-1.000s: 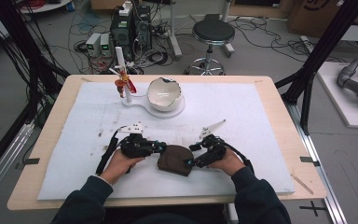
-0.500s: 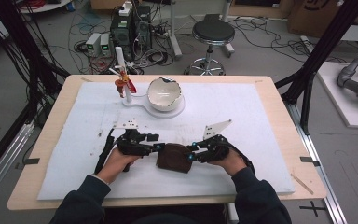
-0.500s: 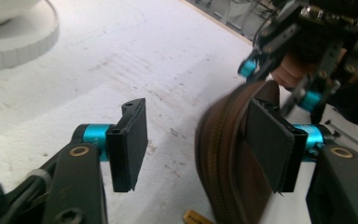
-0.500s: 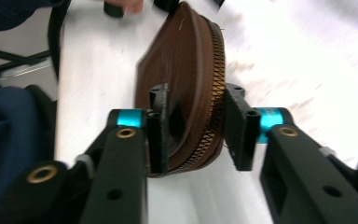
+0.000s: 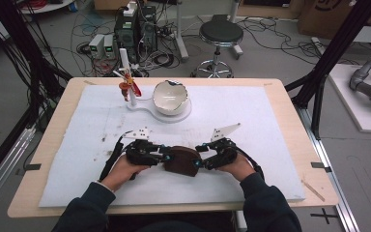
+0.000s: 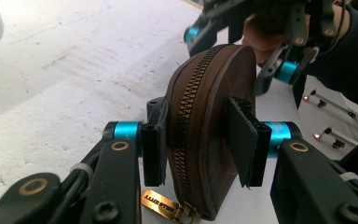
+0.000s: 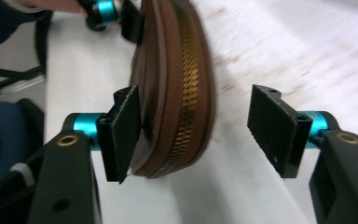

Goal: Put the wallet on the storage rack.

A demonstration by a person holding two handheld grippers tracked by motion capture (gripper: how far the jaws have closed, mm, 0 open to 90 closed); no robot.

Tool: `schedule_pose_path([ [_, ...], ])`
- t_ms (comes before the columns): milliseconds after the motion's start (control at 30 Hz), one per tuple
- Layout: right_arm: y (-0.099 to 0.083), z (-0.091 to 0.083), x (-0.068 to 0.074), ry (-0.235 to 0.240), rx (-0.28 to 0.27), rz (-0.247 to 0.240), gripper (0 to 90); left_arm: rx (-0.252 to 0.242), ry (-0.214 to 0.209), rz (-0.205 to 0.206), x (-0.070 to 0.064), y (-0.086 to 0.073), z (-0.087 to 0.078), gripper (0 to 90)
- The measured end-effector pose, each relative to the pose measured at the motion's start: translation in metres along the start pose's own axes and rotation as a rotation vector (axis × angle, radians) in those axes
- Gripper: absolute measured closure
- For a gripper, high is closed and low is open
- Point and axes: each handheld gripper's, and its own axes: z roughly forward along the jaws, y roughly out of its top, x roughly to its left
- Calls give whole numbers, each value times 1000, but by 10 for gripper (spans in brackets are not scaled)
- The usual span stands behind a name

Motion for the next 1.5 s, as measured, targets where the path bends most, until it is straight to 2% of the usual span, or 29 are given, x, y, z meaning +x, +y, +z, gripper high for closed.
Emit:
schedule_pose_path([
  [33, -1, 3, 0, 16, 17, 7, 388, 0, 0, 2, 0, 0, 0, 601],
  [67, -1, 6, 0, 40, 28, 21, 447, 1, 4, 4, 0, 0, 0, 600],
  [100, -2, 8, 0, 67, 29, 22, 586, -1, 8, 1, 0, 0, -1, 598],
  [133, -1, 7, 1, 85, 17, 12, 612, -14, 18, -10, 0, 1, -3, 585],
  [167, 0, 5, 2, 77, 8, -3, 650, -30, 42, -24, 0, 3, -6, 551],
  [233, 1, 2, 3, 47, -5, -18, 659, -77, 61, -49, 2, 6, -14, 460],
  [267, 0, 1, 2, 43, -2, -14, 661, -106, 87, -56, 3, 8, -23, 417],
  [367, 0, -3, 0, 4, -20, -23, 662, -162, 159, -43, 5, 11, -47, 360],
  [500, 3, -10, 0, -30, -67, -34, 661, -194, 323, -5, 10, 9, -82, 296],
  [633, 12, -21, -4, -105, -112, -48, 661, -253, 508, -19, 18, 1, -120, 204],
  [767, 22, -28, -13, -155, -142, -43, 661, -286, 630, -43, 25, -13, -149, 204],
  [867, 32, -30, -18, -183, -147, -52, 666, -287, 667, -81, 31, -25, -163, 204],
  [1033, 55, -35, -24, -216, -162, -65, 672, -288, 690, -144, 41, -39, -170, 212],
  [1100, 66, -37, -27, -224, -172, -73, 673, -295, 688, -144, 40, -39, -170, 212],
  [1267, 100, -35, -38, -246, -189, -154, 672, -316, 680, -127, 38, -38, -171, 219],
  [1500, 134, -26, -53, -277, -163, -181, 672, -321, 673, -123, 37, -38, -170, 218],
])
